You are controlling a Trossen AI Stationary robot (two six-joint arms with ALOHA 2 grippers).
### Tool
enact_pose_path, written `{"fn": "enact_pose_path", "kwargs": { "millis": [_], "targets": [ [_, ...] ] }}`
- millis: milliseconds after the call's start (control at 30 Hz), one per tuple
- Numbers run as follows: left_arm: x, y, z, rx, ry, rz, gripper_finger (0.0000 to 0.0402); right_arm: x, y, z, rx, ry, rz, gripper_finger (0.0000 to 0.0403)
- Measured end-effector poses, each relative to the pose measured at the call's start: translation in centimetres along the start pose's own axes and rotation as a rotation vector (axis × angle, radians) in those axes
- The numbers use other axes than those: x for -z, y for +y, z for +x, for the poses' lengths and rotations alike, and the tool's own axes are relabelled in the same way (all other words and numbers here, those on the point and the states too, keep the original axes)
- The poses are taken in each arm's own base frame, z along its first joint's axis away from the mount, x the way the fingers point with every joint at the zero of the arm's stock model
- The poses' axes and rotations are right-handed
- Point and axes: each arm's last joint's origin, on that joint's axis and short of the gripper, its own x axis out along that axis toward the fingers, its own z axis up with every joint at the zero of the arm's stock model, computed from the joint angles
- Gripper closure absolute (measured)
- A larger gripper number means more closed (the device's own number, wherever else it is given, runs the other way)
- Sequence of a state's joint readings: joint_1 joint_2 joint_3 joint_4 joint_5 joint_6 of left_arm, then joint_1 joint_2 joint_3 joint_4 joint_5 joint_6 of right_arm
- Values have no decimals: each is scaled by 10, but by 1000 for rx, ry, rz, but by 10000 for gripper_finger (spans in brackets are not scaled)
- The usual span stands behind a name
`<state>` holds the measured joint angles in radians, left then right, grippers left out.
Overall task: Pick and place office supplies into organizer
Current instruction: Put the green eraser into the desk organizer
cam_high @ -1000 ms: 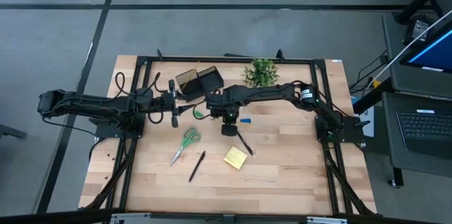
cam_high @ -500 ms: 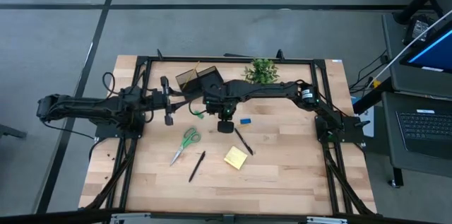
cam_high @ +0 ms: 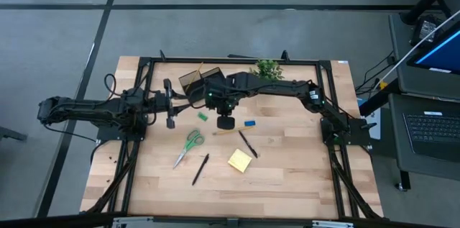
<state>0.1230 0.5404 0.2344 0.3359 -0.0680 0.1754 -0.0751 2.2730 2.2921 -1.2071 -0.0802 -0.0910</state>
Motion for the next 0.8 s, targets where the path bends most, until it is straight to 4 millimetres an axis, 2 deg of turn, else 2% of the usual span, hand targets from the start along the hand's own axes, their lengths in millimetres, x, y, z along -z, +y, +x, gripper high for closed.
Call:
{"fn": "enact_pose_path", "kwargs": {
  "millis": [133, 367, 433, 567, 800],
  "targets": [
    [1, -2, 0, 61, 2, -14, 283, 3, 0, 6, 31, 23, 10, 394],
    [5, -3, 0, 77, 47, -31, 283, 15, 0, 43, 30, 46, 56, 395],
    [7, -3, 0, 79, 62, -31, 283, 21, 0, 48, 31, 29, 73, 391],
    [7, -3, -1, 80, 69, -32, 283, 38, 2, 41, 35, -55, 114, 393],
    [9, -7, 1, 97, 83, -58, 283, 76, 7, 5, 22, -319, 112, 390]
  ]
}}
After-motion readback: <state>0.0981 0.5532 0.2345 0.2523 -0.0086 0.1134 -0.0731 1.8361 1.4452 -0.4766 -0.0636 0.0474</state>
